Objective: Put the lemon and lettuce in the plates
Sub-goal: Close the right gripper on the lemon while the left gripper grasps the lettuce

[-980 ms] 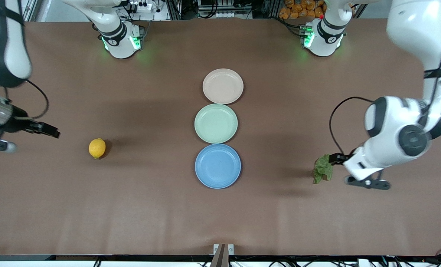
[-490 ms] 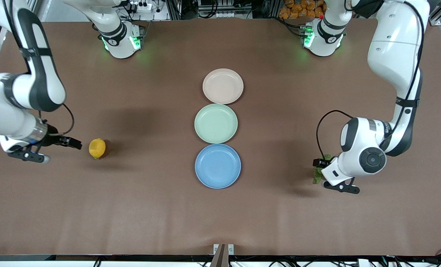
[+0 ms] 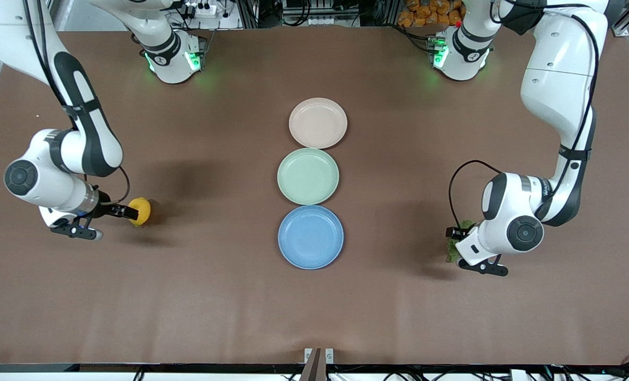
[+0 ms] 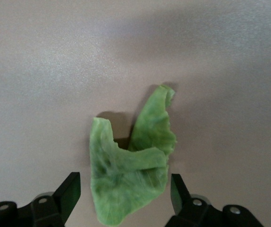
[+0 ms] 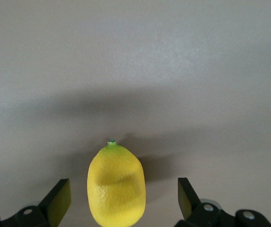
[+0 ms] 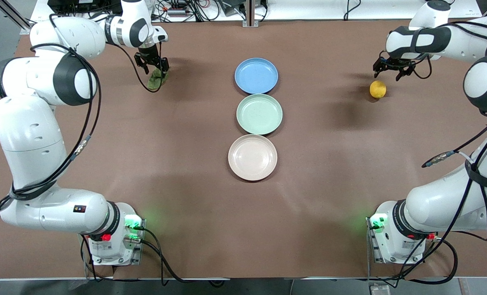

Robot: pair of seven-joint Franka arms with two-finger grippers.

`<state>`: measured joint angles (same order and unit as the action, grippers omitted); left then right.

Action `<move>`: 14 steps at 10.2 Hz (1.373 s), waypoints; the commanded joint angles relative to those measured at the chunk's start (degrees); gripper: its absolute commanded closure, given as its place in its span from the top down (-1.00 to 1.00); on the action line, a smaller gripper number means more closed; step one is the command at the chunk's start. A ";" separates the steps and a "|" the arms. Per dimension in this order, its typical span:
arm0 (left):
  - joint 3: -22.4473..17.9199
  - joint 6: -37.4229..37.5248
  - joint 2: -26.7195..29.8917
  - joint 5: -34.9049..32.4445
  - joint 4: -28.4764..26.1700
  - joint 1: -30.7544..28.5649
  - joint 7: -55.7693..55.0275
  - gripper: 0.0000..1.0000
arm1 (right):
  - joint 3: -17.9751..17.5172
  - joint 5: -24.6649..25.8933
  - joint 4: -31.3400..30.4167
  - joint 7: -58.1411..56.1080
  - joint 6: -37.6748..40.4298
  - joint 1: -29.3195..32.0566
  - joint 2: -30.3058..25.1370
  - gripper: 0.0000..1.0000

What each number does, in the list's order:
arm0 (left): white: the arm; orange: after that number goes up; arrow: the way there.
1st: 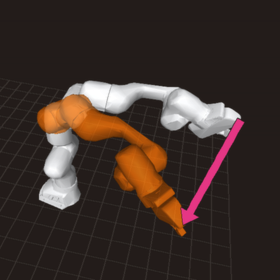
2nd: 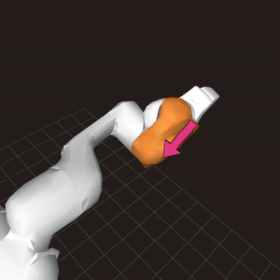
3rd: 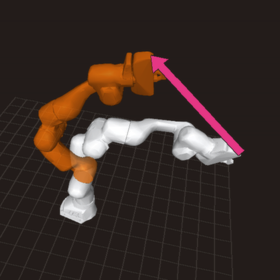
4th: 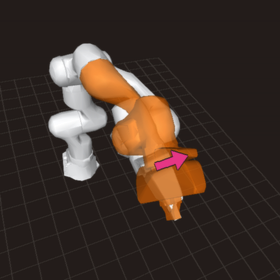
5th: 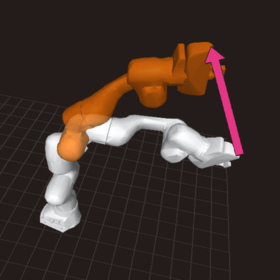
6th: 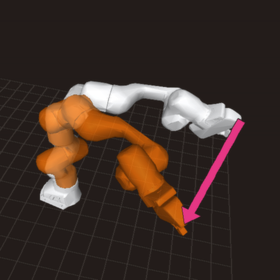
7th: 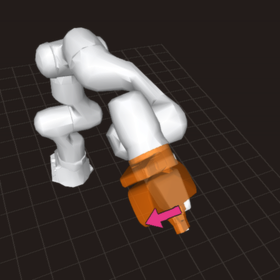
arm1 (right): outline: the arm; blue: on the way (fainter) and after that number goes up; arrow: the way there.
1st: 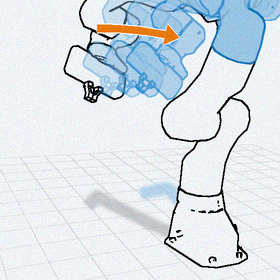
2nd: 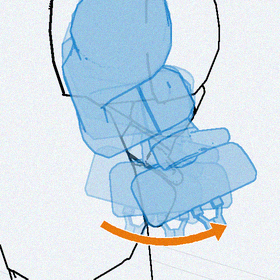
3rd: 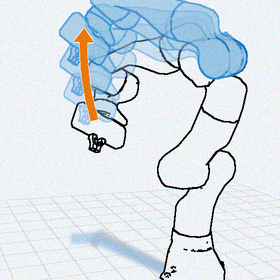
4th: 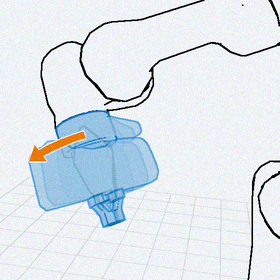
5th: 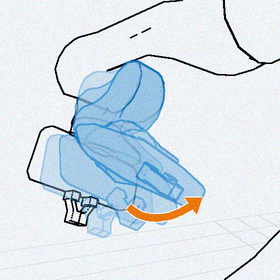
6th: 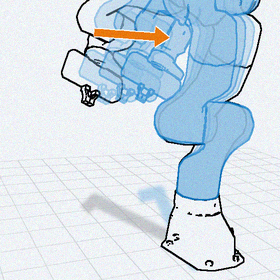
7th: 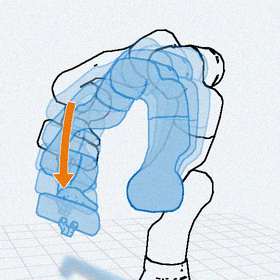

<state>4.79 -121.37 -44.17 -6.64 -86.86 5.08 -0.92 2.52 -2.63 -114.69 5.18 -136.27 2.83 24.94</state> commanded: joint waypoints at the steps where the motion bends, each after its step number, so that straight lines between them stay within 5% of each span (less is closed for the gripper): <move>1: -0.04 -1.41 -1.53 -1.00 0.90 -1.20 1.09 0.69 | -0.33 -3.95 0.34 -0.08 -0.67 -0.45 1.51 1.00; 2: -0.04 -1.41 -1.97 -1.01 0.90 -1.12 1.09 0.52 | -0.33 -4.05 0.25 -0.08 -0.75 -0.63 1.78 1.00; 5: -0.13 -1.50 -1.97 -1.09 0.99 -0.68 1.09 -0.87 | -0.33 -4.05 0.25 -0.34 -0.67 -0.63 3.09 1.00; 6: -0.13 -1.50 -1.89 -1.09 0.99 -0.68 1.00 -1.00 | -0.33 -4.05 0.25 -0.35 -0.67 -0.63 3.79 1.00; 7: -0.22 -1.41 -1.37 -1.09 0.99 -0.68 1.00 -1.00 | -0.33 -4.05 0.25 -0.35 -0.41 -0.72 3.80 0.84; 9: 0.13 -0.10 2.05 -0.66 0.90 -1.38 1.01 -1.00 | -0.24 -4.05 0.25 -0.35 -0.31 -1.86 3.89 0.11; 11: 0.14 4.81 8.19 -0.22 0.90 0.37 -0.05 -1.00 | -0.33 -4.05 0.60 -0.43 0.03 -1.95 3.36 -0.96; 14: 3.03 14.46 16.72 3.36 1.25 0.20 -0.23 -1.00 | -1.82 -4.05 7.94 -2.81 7.90 -1.95 2.48 -1.00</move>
<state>6.91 -110.72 -31.95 -5.65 -83.82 5.36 -0.98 1.54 -5.55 -111.62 3.78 -134.25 0.90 28.56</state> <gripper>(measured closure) 0.952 0.344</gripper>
